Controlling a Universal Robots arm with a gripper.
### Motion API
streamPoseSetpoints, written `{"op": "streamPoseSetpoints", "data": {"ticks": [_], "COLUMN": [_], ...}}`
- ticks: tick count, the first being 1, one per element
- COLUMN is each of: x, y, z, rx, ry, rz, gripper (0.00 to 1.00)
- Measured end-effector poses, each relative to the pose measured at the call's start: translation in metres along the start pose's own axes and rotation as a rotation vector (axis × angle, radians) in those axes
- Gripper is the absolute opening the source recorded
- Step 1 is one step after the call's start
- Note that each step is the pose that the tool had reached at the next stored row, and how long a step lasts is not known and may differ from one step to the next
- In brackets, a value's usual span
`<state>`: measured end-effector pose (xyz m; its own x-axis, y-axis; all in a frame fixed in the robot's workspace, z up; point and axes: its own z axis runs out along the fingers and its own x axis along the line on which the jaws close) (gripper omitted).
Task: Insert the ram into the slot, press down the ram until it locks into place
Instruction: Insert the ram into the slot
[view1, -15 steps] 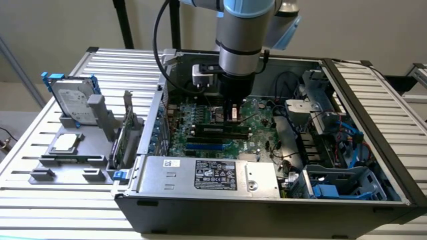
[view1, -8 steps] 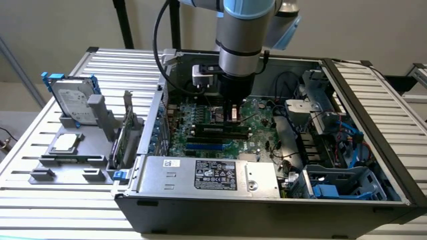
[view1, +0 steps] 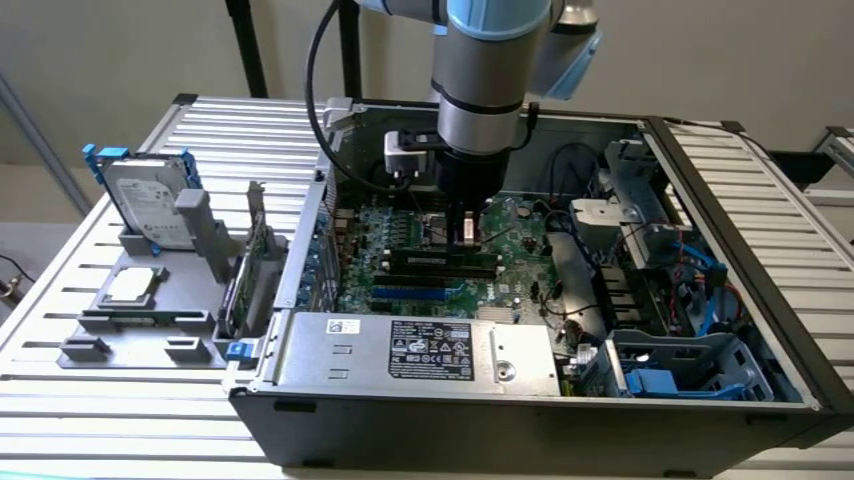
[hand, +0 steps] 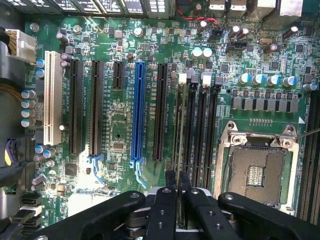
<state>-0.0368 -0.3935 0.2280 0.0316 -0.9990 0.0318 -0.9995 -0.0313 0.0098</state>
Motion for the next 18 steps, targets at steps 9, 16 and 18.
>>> {"op": "streamPoseSetpoints", "data": {"ticks": [9,16,18], "x": [0.0001,0.0,0.0], "y": [0.0,0.0,0.0], "z": [0.0007,0.0022,0.0026], "rx": [0.0002,0.0003,0.0004], "ry": [-0.0053,-0.0121,-0.0142], "rz": [0.0,0.0,0.0], "gripper": [0.13,0.13,0.13]}}
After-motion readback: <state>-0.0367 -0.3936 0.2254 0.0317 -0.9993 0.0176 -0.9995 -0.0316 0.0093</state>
